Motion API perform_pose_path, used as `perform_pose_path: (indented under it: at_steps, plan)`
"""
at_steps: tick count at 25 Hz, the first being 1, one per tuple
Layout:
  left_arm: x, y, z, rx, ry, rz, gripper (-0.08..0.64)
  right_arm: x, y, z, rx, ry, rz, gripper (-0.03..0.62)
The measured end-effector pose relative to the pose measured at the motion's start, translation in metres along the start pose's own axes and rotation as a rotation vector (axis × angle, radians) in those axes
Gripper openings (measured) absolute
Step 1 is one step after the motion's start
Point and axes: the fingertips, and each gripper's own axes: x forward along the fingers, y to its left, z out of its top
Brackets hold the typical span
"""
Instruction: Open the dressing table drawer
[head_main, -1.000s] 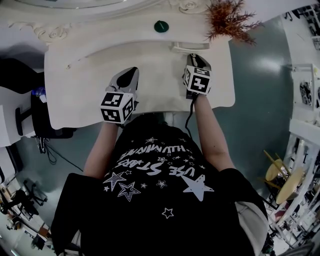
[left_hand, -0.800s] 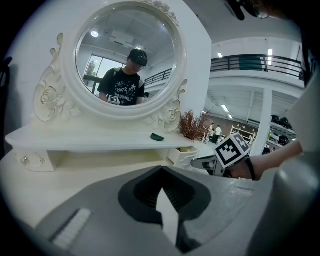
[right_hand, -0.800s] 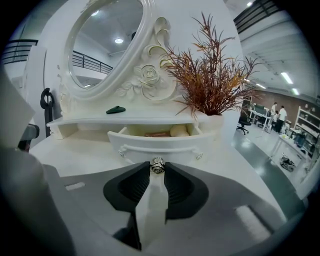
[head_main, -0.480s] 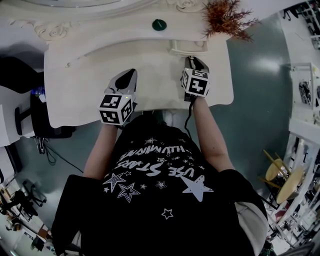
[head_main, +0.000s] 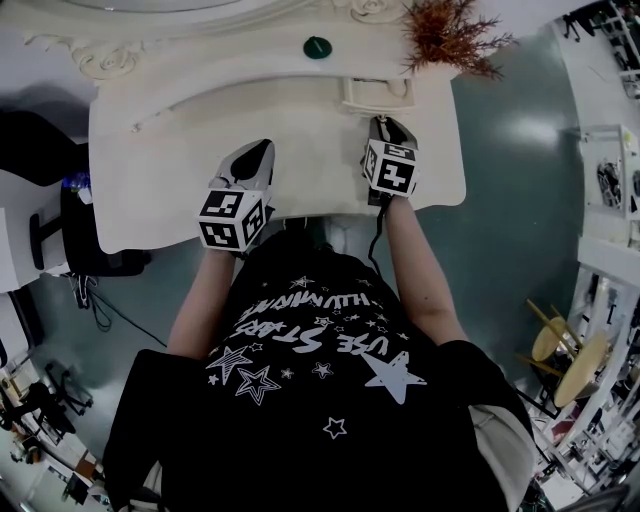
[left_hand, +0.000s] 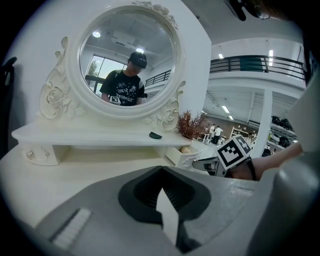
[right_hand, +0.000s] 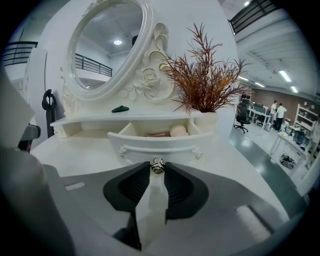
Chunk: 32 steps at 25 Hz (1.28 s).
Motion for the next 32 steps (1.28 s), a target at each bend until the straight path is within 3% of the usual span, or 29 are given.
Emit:
perform_pose_path:
  at_steps: [14, 18, 21, 32]
  plan:
    - [-0.005, -0.012, -0.002, 0.001, -0.001, -0.012, 0.000, -0.010, 0.000, -0.005, 0.002, -0.014, 0.006, 0.126]
    - [-0.008, -0.015, -0.003, 0.003, -0.006, -0.010, 0.000, -0.014, 0.002, -0.006, 0.000, -0.020, 0.025, 0.189]
    - [-0.012, -0.018, -0.002, 0.008, -0.016, -0.006, 0.000, -0.022, 0.003, -0.008, 0.000, -0.027, 0.030, 0.192]
    - [-0.062, -0.053, -0.015, 0.011, -0.066, 0.061, 0.000, -0.090, -0.006, -0.017, -0.014, -0.098, 0.077, 0.169]
